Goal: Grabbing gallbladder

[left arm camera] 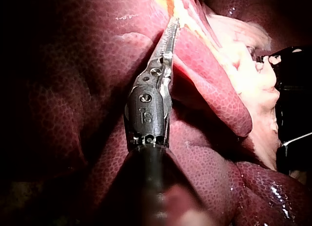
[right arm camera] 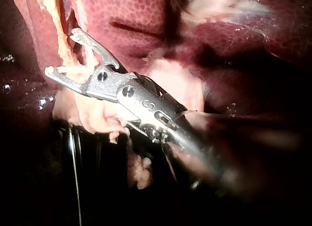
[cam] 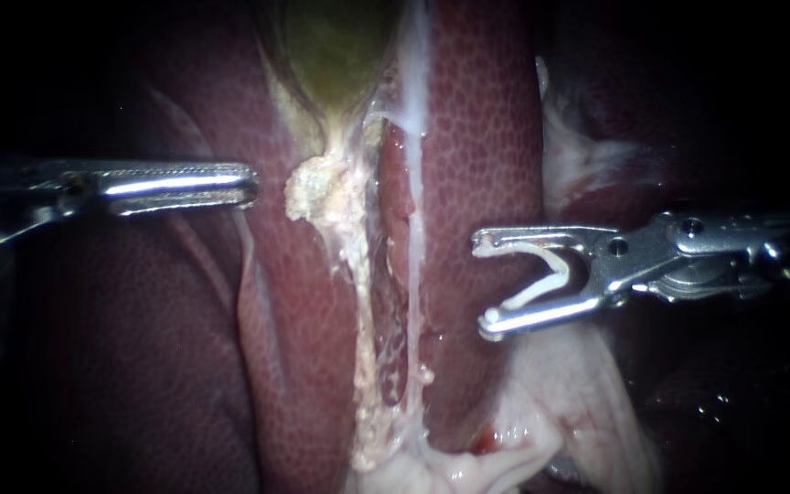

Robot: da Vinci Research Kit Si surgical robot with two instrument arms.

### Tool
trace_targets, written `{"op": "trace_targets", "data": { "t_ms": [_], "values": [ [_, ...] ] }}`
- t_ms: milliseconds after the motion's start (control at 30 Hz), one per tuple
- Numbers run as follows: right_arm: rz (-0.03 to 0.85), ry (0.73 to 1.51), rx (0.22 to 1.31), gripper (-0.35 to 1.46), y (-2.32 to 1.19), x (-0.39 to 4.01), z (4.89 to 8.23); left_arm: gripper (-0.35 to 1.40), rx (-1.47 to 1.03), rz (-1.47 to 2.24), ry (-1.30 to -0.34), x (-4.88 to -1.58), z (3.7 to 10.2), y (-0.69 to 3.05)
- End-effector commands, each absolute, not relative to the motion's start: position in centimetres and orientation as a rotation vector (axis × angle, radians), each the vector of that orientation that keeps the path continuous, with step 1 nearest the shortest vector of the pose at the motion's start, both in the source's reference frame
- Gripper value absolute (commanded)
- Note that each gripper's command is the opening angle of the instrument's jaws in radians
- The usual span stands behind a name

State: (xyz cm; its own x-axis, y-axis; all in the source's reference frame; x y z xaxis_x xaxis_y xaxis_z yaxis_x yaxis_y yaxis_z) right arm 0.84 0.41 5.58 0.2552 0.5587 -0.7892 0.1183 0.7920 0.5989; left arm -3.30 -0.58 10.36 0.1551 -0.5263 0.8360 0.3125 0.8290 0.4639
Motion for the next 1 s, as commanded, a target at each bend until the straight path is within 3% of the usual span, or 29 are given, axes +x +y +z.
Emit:
{"op": "trace_targets", "data": {
  "t_ms": [33, 100, 267, 1000],
  "values": [
    [0.327, 1.299, 0.627, 0.59, 0.41, 0.84, 5.58, 0.31, 0.197, -0.607, -1.281, -3.32, 10.35, -0.58],
    [0.327, 1.299, 0.627, 0.6, 0.41, 0.84, 5.58, 0.44, 0.196, -0.608, -1.28, -3.34, 10.35, -0.58],
    [0.327, 1.299, 0.627, 0.6, 0.41, 0.84, 5.58, 0.49, 0.194, -0.61, -1.279, -3.38, 10.34, -0.57],
    [0.328, 1.299, 0.627, 0.6, 0.41, 0.86, 5.58, 0.42, 0.226, -0.622, -1.29, -3.87, 10.57, -0.6]
  ]
}}
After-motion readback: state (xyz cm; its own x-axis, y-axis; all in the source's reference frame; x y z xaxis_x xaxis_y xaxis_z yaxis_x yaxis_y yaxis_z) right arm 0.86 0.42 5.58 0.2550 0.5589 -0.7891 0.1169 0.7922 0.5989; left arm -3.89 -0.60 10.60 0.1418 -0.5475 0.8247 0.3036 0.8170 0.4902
